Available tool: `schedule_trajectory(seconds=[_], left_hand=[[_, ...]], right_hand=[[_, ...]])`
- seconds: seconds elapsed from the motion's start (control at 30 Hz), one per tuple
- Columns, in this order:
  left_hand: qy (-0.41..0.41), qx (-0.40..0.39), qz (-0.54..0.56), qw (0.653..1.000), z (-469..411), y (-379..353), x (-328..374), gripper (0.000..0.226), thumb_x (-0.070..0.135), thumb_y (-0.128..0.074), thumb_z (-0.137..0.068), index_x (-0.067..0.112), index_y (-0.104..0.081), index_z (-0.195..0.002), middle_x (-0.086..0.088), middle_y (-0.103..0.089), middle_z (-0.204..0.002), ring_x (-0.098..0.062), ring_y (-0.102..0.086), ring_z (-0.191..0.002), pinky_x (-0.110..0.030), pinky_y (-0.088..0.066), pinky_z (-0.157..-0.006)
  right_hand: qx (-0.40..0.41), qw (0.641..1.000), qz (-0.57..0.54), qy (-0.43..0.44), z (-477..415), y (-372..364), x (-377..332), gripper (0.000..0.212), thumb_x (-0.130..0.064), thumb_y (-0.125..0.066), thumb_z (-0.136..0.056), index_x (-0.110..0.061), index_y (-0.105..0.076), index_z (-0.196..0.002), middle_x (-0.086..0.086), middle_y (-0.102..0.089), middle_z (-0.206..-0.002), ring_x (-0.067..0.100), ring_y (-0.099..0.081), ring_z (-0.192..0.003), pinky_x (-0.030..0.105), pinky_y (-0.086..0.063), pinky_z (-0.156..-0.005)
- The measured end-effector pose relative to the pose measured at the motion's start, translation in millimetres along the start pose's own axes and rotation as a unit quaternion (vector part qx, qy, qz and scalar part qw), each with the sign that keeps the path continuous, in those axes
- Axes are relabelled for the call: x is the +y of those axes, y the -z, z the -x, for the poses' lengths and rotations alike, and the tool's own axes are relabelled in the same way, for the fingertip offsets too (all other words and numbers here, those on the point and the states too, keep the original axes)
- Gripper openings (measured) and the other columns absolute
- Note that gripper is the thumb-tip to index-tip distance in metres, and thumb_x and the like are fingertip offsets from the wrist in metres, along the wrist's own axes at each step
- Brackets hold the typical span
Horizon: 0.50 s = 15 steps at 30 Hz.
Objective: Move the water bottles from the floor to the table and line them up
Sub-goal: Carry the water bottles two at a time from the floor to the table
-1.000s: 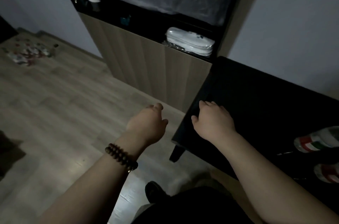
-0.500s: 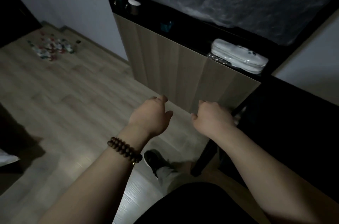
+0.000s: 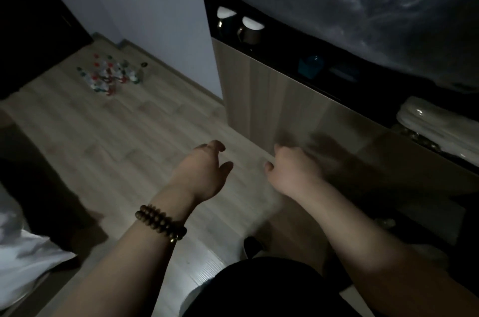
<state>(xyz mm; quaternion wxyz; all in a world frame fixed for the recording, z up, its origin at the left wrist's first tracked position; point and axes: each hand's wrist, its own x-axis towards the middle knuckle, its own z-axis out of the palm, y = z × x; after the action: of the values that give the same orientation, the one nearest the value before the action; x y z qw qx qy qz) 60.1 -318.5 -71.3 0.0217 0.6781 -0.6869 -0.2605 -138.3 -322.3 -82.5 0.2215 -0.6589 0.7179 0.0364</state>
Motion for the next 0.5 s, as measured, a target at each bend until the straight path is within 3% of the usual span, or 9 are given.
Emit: schedule_trajectory(seconds=[0.07,0.23,0.33,0.5], left_hand=[[0.006,0.007,0.016,1.000,-19,22,-29,0.048,0.045,-0.060,-0.098,0.021,-0.051,-0.139,0.000,-0.063,-0.125,-0.013,-0.057,-0.092,-0.027,-0.044,-0.078],[0.009,0.020,0.036,0.999,-68,71,-114,0.049,0.045,-0.061,-0.097,0.021,-0.051,-0.139,0.000,-0.063,-0.127,-0.015,-0.061,-0.096,-0.027,-0.044,-0.079],[0.003,0.021,0.033,0.999,-96,101,-172,0.049,0.046,-0.060,-0.097,0.022,-0.050,-0.139,0.001,-0.063,-0.126,-0.012,-0.057,-0.090,-0.026,-0.043,-0.077],[-0.031,0.006,-0.009,0.999,-126,165,-282,0.046,0.044,-0.058,-0.099,0.023,-0.050,-0.139,0.000,-0.062,-0.129,-0.021,-0.063,-0.111,-0.033,-0.052,-0.091]], right_hand=[[0.000,1.000,0.018,0.012,-22,7,-38,0.037,-0.040,-0.053,-0.099,-0.015,-0.061,-0.125,0.011,-0.070,-0.116,0.033,-0.067,-0.106,0.034,-0.043,-0.073],[0.011,0.998,0.044,0.042,-74,8,-136,0.034,-0.040,-0.051,-0.100,-0.016,-0.062,-0.122,0.010,-0.068,-0.115,0.033,-0.066,-0.107,0.033,-0.039,-0.073],[0.008,0.999,0.034,0.033,-104,-4,-201,0.040,-0.043,-0.052,-0.099,-0.018,-0.062,-0.129,0.011,-0.068,-0.119,0.034,-0.066,-0.110,0.036,-0.047,-0.077],[0.033,0.999,-0.018,0.035,-141,-23,-315,0.047,-0.045,-0.053,-0.099,-0.012,-0.063,-0.131,0.012,-0.070,-0.121,0.034,-0.066,-0.114,0.040,-0.055,-0.090]])
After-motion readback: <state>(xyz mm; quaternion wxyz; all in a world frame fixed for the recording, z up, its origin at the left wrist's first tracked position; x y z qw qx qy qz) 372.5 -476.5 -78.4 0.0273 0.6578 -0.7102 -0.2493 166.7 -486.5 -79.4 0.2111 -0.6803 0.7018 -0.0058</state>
